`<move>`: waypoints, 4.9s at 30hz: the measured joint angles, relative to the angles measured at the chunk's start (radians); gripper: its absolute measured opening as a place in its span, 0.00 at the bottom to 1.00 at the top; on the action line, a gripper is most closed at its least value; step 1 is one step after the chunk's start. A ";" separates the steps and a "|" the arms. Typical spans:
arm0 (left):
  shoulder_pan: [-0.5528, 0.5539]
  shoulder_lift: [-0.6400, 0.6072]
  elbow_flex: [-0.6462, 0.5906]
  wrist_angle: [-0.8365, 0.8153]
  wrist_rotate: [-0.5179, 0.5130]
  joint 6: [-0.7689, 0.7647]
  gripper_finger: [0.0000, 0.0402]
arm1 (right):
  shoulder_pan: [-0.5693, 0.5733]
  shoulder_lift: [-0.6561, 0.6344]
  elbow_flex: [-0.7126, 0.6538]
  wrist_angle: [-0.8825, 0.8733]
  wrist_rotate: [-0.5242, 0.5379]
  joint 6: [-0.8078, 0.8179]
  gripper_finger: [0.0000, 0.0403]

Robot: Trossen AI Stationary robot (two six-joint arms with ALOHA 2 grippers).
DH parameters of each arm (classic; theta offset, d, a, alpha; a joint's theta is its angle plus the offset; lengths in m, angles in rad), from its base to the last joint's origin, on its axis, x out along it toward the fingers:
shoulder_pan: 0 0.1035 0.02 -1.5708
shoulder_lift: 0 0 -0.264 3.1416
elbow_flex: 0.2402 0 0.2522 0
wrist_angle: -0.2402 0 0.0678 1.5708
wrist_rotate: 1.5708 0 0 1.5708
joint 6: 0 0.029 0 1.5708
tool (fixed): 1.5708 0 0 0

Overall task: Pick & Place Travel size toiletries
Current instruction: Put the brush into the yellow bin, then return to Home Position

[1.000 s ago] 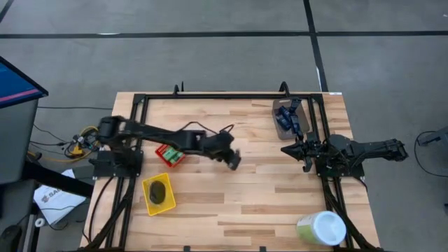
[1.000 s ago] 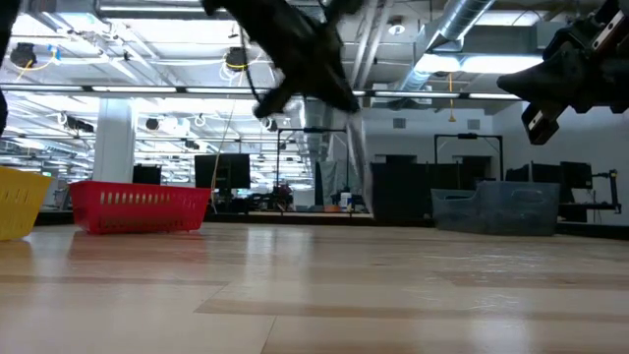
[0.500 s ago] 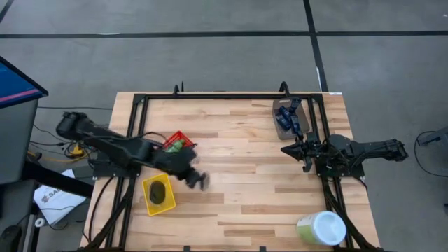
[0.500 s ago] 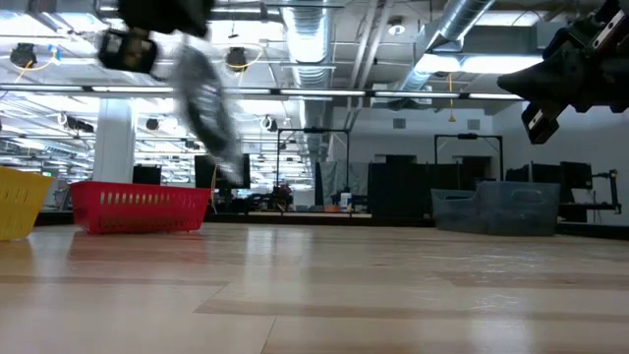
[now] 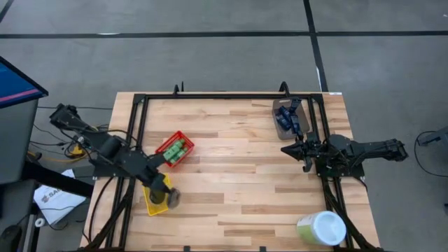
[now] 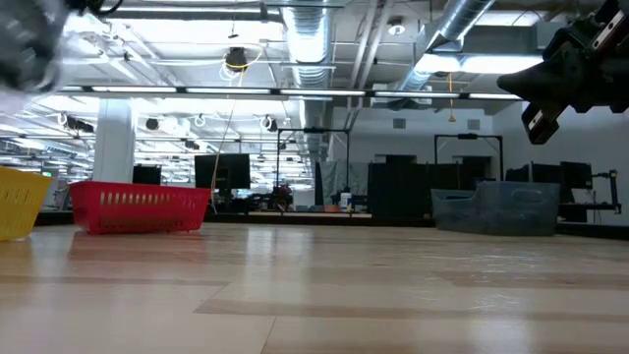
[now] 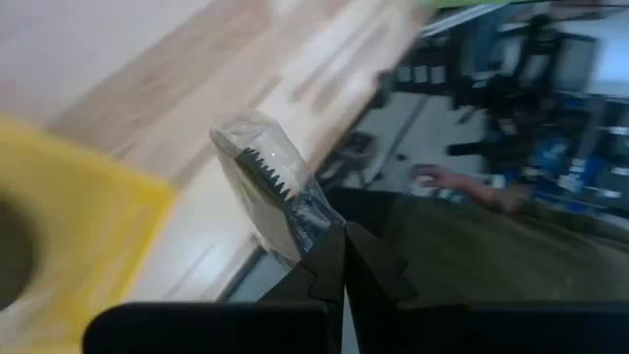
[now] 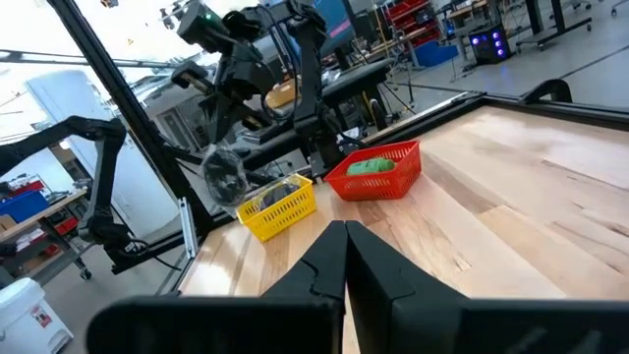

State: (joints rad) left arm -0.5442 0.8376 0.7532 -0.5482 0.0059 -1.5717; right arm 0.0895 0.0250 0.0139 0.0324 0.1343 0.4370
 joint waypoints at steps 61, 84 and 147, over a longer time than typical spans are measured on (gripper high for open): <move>-0.026 -0.492 0.001 0.662 -0.566 1.430 0.00 | 0.000 0.000 0.000 -0.002 0.000 0.000 0.00; -0.026 -0.688 -0.099 0.620 -0.105 1.514 0.02 | 0.000 0.000 0.000 -0.002 0.000 0.000 0.00; 0.512 -0.809 -0.747 0.800 0.085 1.380 0.01 | 0.000 0.000 0.000 -0.002 0.000 0.000 0.00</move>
State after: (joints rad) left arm -0.0319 0.0285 0.0059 0.2522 0.0904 -0.1921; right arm 0.0895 0.0250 0.0139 0.0307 0.1345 0.4370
